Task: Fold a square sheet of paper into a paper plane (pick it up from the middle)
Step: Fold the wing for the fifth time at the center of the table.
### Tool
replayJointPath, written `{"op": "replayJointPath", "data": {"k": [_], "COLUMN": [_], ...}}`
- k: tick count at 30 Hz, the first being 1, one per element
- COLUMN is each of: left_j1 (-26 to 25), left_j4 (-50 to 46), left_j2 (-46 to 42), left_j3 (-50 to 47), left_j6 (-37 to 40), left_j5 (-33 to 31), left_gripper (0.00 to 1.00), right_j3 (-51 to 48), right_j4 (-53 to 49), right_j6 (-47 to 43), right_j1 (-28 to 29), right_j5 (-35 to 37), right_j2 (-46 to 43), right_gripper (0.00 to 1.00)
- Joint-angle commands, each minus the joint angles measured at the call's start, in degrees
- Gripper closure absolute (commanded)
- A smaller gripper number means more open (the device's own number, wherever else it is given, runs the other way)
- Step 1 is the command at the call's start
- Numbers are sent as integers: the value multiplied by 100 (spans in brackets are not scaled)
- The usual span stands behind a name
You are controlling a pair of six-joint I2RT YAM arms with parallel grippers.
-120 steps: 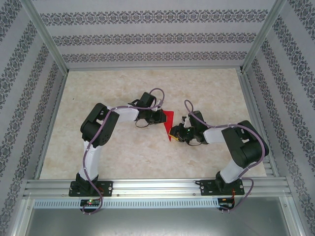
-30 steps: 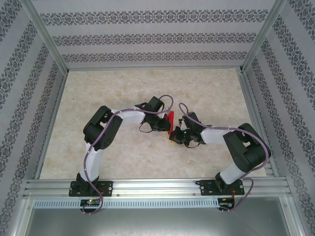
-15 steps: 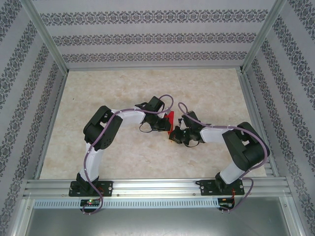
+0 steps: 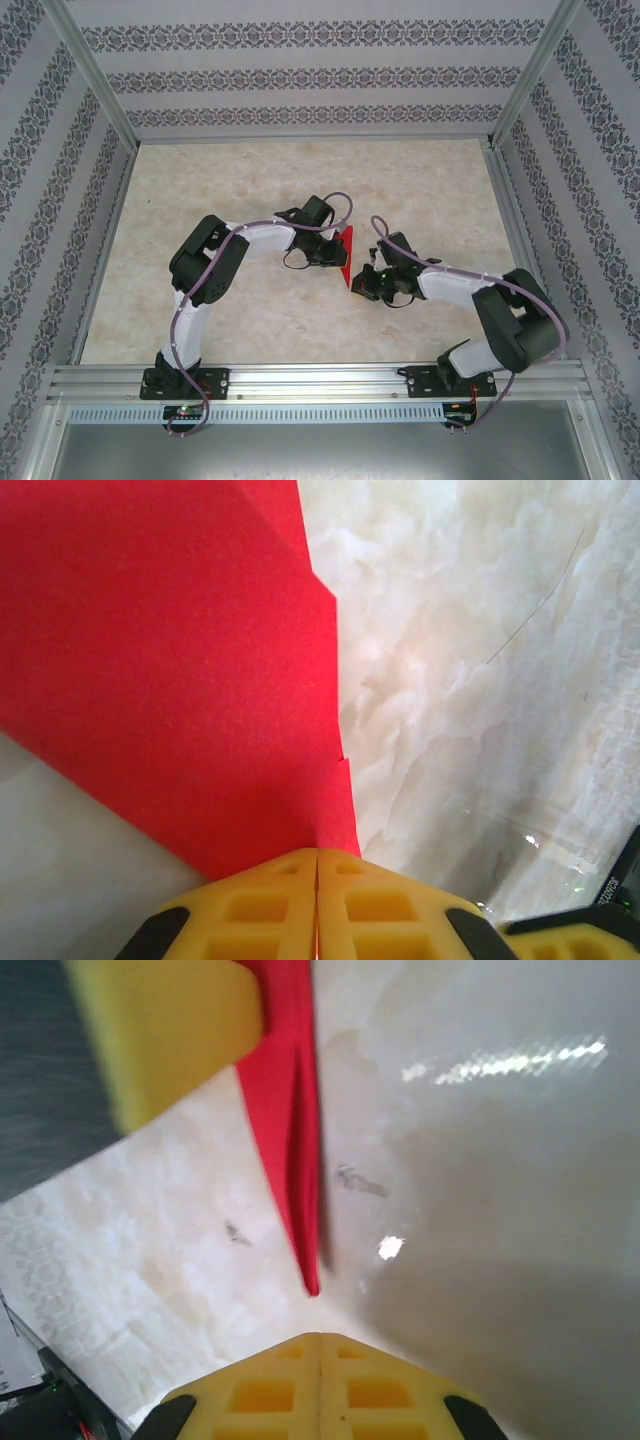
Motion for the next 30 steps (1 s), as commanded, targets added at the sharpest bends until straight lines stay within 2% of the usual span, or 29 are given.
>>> {"op": "replayJointPath", "data": {"k": [1, 4, 14, 19, 26, 30], "left_j1": [-9, -9, -6, -2, 20, 127], "left_j4": [-440, -406, -347, -361, -322, -107], "left_j2": [286, 289, 271, 278, 198, 98], "left_j3": [-5, -6, 46, 91, 174, 321], "left_j6": [-6, -33, -113, -147, -115, 175], "left_j5": [-490, -430, -292, -254, -111, 262], "left_gripper": [91, 91, 91, 91, 91, 87], "right_j3": [116, 209, 539, 534, 284, 142], "right_j4": [-262, -67, 976, 1162, 932, 423], "right_j6": [-165, -100, 38, -6, -124, -284], "right_j1": [-133, -130, 98, 125, 103, 12], "right_j5": [405, 509, 90, 10, 174, 365], "right_j2": [-534, -561, 489, 914, 1286, 1380], "right_gripper": [92, 92, 95, 97, 98, 98]}}
